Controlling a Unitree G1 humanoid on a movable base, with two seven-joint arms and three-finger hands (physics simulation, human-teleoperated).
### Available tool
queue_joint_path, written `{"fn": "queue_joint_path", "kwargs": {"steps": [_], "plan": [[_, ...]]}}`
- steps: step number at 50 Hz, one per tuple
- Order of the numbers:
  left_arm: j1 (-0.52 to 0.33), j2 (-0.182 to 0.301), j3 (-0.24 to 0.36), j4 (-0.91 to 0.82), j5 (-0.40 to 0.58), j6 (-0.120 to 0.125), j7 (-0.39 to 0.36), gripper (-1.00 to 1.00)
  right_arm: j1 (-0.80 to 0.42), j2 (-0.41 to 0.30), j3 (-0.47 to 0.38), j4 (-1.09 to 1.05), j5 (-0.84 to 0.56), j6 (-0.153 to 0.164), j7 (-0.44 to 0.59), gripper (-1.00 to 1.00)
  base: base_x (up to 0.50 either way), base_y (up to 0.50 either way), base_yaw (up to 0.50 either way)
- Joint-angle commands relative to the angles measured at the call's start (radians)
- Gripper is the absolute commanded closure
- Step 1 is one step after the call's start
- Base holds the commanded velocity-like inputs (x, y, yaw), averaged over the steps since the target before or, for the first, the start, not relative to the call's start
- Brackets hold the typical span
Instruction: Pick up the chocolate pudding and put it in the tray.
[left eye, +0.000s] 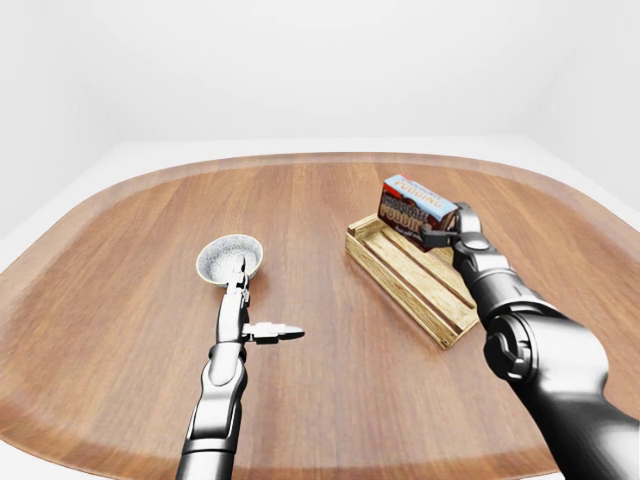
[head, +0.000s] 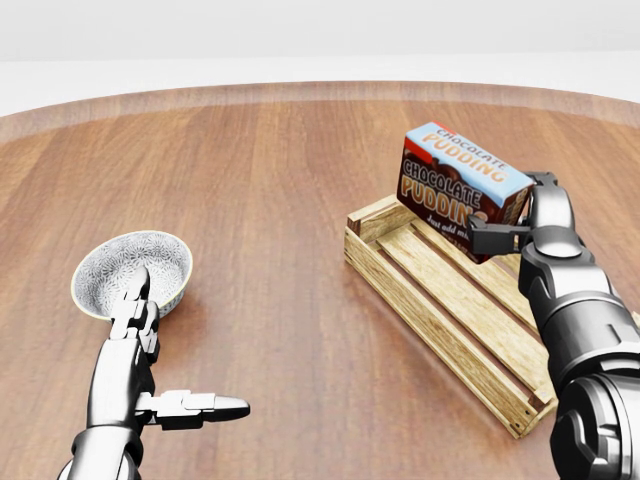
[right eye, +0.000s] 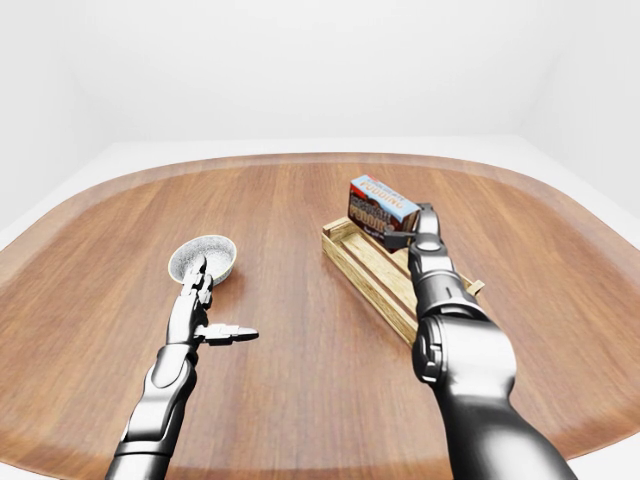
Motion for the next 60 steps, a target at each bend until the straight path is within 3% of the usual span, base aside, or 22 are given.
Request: {"fn": "queue_joint_path", "kwargs": {"steps": [1, 26, 30, 60], "plan": [[0.002, -0.004, 0.002, -0.014, -0.014, 0.016, -0.010, -1.00, 0.019, -0.011, -0.017, -0.007, -0.013, 0.000, -0.006, 1.00, 0.00, 0.00, 0.00], [0.010, -0.006, 0.000, -0.032, -0.012, 0.027, -0.012, -1.00, 0.073, -0.009, -0.032, -0.005, -0.002, 0.000, -0.014, 1.00, 0.00, 0.00, 0.00], [0.008, -0.005, 0.001, -0.021, -0.012, 0.017, -0.013, -1.00, 0.081, -0.006, -0.034, -0.005, 0.003, 0.000, -0.008, 1.00, 0.00, 0.00, 0.00], [0.003, -0.004, 0.004, -0.018, -0.016, 0.022, -0.009, -1.00, 0.130, 0.003, -0.041, -0.002, -0.003, 0.000, -0.013, 1.00, 0.00, 0.00, 0.00]]}}
